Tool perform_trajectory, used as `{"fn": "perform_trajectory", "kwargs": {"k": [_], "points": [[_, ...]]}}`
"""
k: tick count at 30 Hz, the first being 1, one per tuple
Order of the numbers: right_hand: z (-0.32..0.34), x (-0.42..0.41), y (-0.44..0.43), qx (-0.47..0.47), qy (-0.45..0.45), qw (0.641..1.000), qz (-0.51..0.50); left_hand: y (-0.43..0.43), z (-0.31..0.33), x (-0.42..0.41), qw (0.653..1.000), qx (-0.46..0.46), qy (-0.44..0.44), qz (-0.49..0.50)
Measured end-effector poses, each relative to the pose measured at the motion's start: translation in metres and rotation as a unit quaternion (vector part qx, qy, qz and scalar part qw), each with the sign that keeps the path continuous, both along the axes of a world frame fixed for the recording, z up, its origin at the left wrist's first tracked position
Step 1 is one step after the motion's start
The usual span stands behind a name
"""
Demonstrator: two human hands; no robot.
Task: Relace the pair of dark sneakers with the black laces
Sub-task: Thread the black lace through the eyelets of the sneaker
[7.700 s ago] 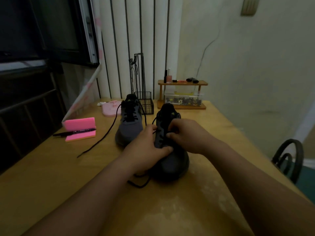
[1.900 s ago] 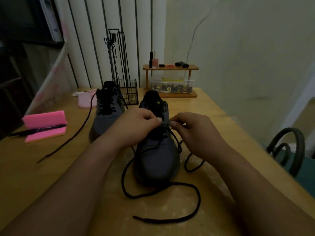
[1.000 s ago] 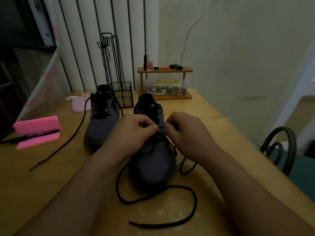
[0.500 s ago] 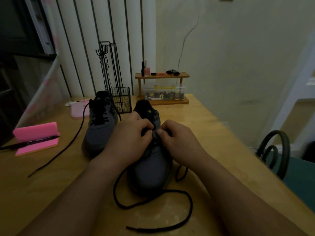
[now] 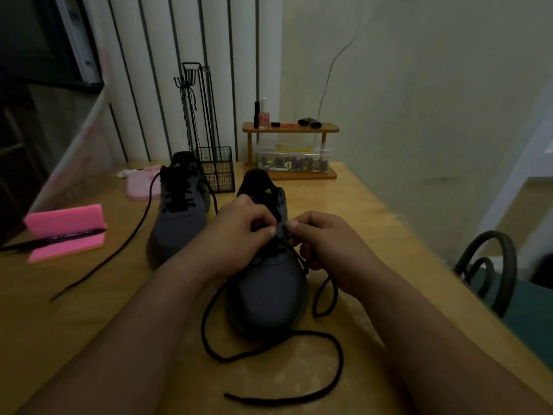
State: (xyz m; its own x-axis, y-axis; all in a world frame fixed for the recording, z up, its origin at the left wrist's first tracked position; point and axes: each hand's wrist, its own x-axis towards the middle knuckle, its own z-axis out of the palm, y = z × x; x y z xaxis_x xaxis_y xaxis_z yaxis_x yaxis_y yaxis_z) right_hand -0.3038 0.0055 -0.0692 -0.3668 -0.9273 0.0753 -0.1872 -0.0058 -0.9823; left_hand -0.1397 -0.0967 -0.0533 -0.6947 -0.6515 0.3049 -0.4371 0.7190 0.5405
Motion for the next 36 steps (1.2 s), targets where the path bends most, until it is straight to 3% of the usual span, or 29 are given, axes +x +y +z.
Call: {"fn": "perform_trajectory", "kwargs": {"k": [3,11,21,23,25,27,28,29,30,31,34,36], "points": [[-0.002,0.0,-0.003,0.005,-0.029,1.0,0.008,-0.001,-0.008,-0.001,1.0,0.002,0.02,-0.002],[-0.002,0.006,-0.005,-0.005,0.025,1.0,-0.002,-0.001,-0.015,-0.002,0.999,0.025,0.036,-0.017],[0.002,0.02,-0.005,0.002,0.209,0.976,-0.064,0.009,-0.023,-0.001,0.994,0.009,0.11,0.01],[0.0,0.02,-0.006,-0.002,0.217,0.973,-0.08,0.009,-0.018,0.001,0.986,0.058,0.153,0.028],[0.0,0.018,-0.006,-0.002,0.201,0.976,-0.082,0.006,-0.01,0.005,0.93,0.217,0.291,0.053],[0.002,0.018,-0.005,-0.001,0.182,0.98,-0.075,0.002,-0.003,0.009,0.787,0.419,0.452,0.021],[0.002,0.018,-0.005,0.002,0.172,0.983,-0.069,0.0,-0.002,0.011,0.722,0.477,0.501,-0.001],[0.002,0.017,-0.004,0.006,0.159,0.985,-0.061,-0.003,-0.002,0.012,0.692,0.502,0.519,-0.012],[0.002,0.016,-0.003,0.01,0.137,0.989,-0.046,-0.002,-0.002,0.012,0.697,0.501,0.513,-0.012],[0.002,0.014,-0.002,0.014,0.104,0.994,-0.026,-0.002,-0.003,0.012,0.728,0.476,0.493,-0.001],[0.006,0.004,0.002,0.013,-0.029,0.999,0.013,0.006,-0.002,0.011,0.888,0.288,0.356,0.043],[0.009,-0.003,0.006,-0.012,-0.08,0.997,-0.001,0.011,-0.001,0.011,0.958,0.141,0.244,0.052]]}}
